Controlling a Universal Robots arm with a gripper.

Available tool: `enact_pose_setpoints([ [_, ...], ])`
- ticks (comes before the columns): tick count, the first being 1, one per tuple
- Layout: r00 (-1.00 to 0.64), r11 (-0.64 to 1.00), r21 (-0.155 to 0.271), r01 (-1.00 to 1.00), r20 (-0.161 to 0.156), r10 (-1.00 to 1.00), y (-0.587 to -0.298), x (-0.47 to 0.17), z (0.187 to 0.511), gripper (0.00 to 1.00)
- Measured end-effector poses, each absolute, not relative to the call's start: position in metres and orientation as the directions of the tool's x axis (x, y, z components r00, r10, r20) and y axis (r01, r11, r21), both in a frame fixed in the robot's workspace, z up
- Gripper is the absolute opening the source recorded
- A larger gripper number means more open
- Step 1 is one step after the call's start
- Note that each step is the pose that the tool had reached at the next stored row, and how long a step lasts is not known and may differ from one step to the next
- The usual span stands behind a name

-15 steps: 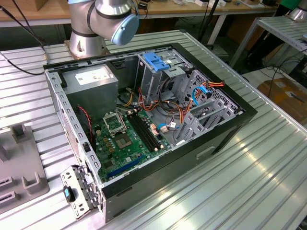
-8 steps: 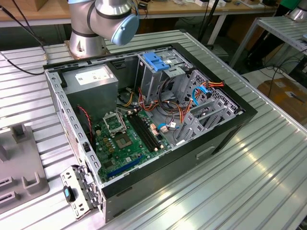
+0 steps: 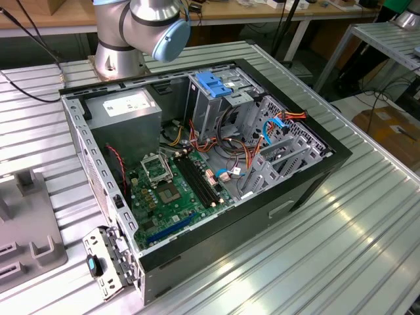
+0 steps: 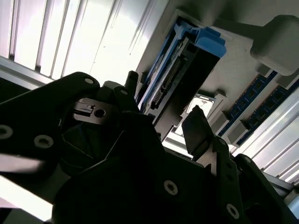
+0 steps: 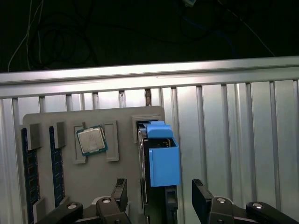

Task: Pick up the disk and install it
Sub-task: 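Pick up the disk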

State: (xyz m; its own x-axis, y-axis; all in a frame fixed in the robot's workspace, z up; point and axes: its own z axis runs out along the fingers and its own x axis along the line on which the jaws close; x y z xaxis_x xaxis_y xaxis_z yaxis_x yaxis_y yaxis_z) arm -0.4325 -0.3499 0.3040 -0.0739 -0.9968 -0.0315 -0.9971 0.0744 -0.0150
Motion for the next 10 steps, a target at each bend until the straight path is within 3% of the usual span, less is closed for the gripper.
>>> enact_pose_setpoints([
  [2, -0.074, 0.074, -0.015, -0.997, -0.032, -0.997, -0.3499, -0.4325, 0.3040, 0.58],
  [10, -0.074, 0.074, -0.015, -0.997, -0.032, -0.997, -0.3500, -0.4325, 0.3070, 0.58],
])
